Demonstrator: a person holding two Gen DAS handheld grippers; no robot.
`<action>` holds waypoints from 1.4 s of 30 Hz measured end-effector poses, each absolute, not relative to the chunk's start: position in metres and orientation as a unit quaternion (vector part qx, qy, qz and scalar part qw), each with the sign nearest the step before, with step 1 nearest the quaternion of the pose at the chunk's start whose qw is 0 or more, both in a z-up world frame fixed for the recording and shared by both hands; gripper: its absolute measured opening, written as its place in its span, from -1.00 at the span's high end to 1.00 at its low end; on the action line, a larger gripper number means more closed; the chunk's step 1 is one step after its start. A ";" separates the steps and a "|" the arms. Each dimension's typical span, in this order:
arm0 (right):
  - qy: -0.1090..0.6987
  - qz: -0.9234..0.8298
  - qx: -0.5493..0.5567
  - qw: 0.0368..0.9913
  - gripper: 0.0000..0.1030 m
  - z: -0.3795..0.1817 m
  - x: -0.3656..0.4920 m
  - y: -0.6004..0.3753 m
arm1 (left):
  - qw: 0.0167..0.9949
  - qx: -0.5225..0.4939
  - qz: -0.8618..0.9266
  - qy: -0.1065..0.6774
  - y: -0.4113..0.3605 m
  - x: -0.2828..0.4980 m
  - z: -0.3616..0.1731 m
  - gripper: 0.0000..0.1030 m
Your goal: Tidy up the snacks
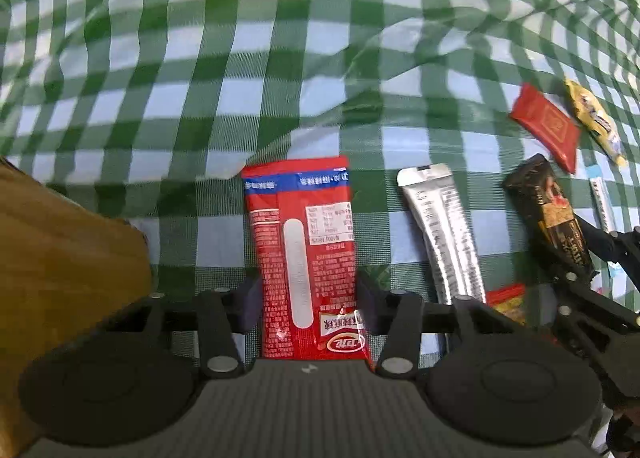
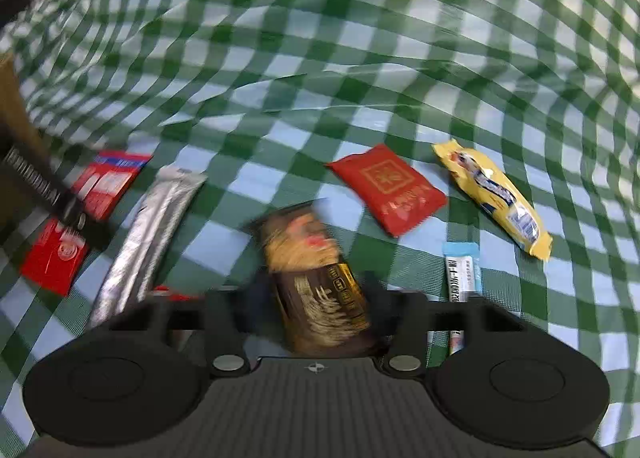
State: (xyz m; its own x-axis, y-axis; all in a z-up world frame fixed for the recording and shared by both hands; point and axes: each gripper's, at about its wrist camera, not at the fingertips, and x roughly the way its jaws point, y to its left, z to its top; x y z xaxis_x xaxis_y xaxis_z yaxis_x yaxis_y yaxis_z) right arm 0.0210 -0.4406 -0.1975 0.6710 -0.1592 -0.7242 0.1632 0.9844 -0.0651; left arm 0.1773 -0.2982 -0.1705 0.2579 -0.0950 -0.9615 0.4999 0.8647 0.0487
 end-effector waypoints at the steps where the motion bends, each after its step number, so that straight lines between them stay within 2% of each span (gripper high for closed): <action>1: 0.400 -0.091 -0.007 0.912 0.20 -0.196 0.022 -0.437 | 0.775 0.174 -0.192 0.577 -0.297 0.176 -0.168 -0.01; 5: 0.391 -0.126 -0.010 0.912 0.20 -0.183 0.019 -0.432 | 0.782 0.172 -0.204 0.563 -0.290 0.163 -0.147 0.00; 14: 0.317 -0.171 0.026 0.933 0.20 -0.105 -0.028 -0.400 | 0.796 0.150 -0.273 0.519 -0.247 0.095 -0.061 0.00; 18: 0.280 -0.162 0.065 0.944 0.20 -0.071 -0.071 -0.357 | 0.801 0.139 -0.293 0.504 -0.201 0.053 -0.021 0.00; 24: 0.269 -0.132 0.116 0.947 0.20 -0.050 -0.128 -0.276 | 0.825 0.130 -0.279 0.474 -0.120 0.003 0.024 0.00; 32: 0.294 -0.078 0.155 0.940 0.20 -0.024 -0.182 -0.161 | 0.843 0.125 -0.237 0.466 -0.004 -0.042 0.050 0.00; 42: 0.315 0.012 0.106 0.943 0.20 0.026 -0.206 -0.043 | 0.863 0.098 -0.205 0.452 0.102 -0.089 0.062 0.00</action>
